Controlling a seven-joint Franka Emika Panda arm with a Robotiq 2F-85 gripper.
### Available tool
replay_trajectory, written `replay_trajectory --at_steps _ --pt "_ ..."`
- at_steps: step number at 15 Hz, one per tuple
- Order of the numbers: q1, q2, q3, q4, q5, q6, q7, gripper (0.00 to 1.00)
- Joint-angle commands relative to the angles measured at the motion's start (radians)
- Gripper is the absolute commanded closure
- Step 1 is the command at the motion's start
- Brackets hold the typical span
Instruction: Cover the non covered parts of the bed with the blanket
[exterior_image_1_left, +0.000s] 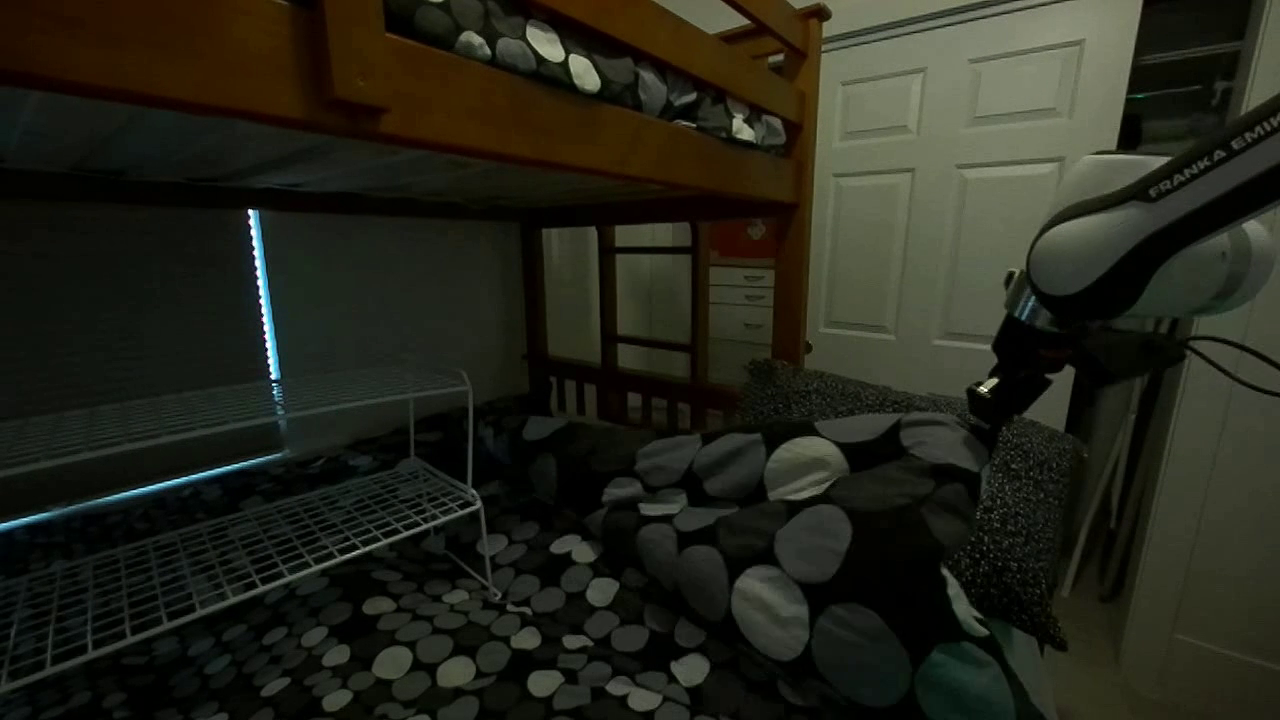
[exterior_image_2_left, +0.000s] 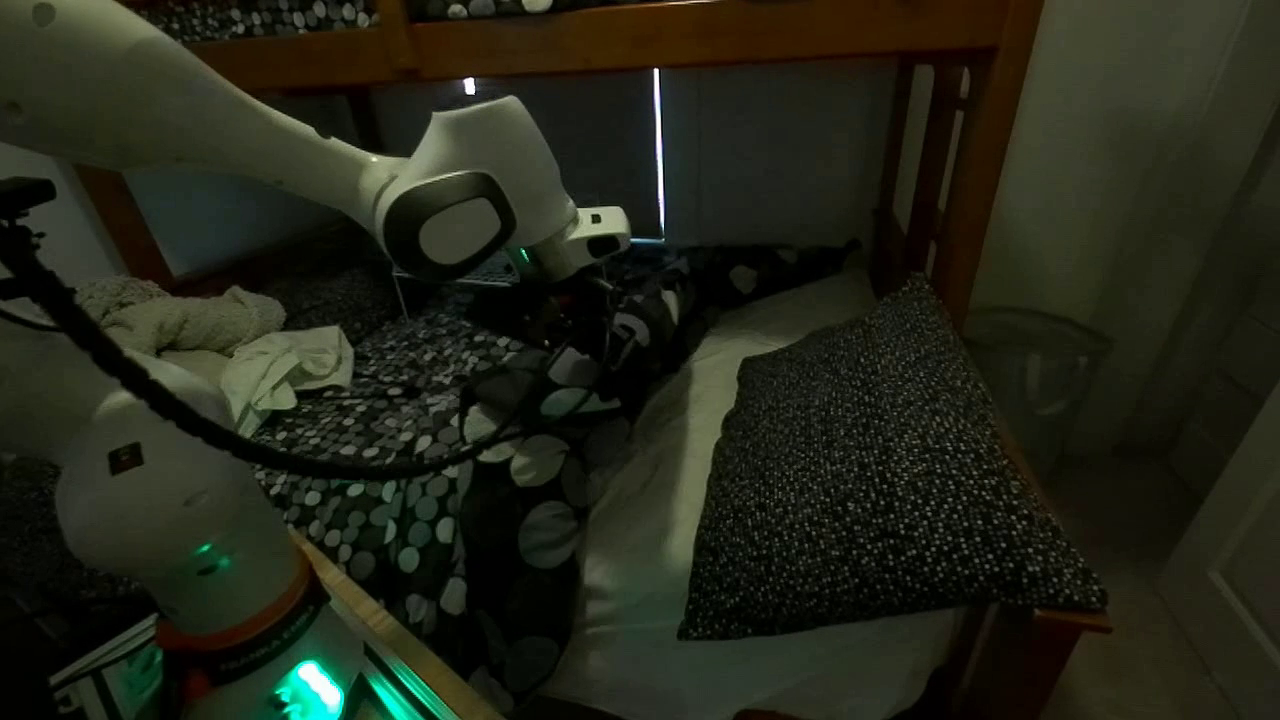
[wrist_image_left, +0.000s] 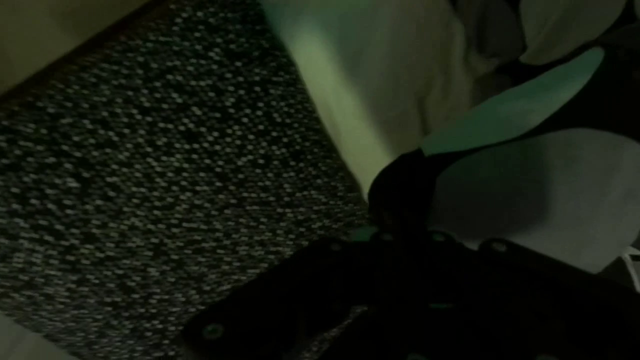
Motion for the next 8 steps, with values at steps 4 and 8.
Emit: replay_trajectory --at_steps 4,8 --pt "-0.281 0.143 -0.160 0.000 -0.141 0.313 0.019 0.99" --pt "-0.282 0.167 -0.160 -0.002 -0.115 0.338 0.006 0.95"
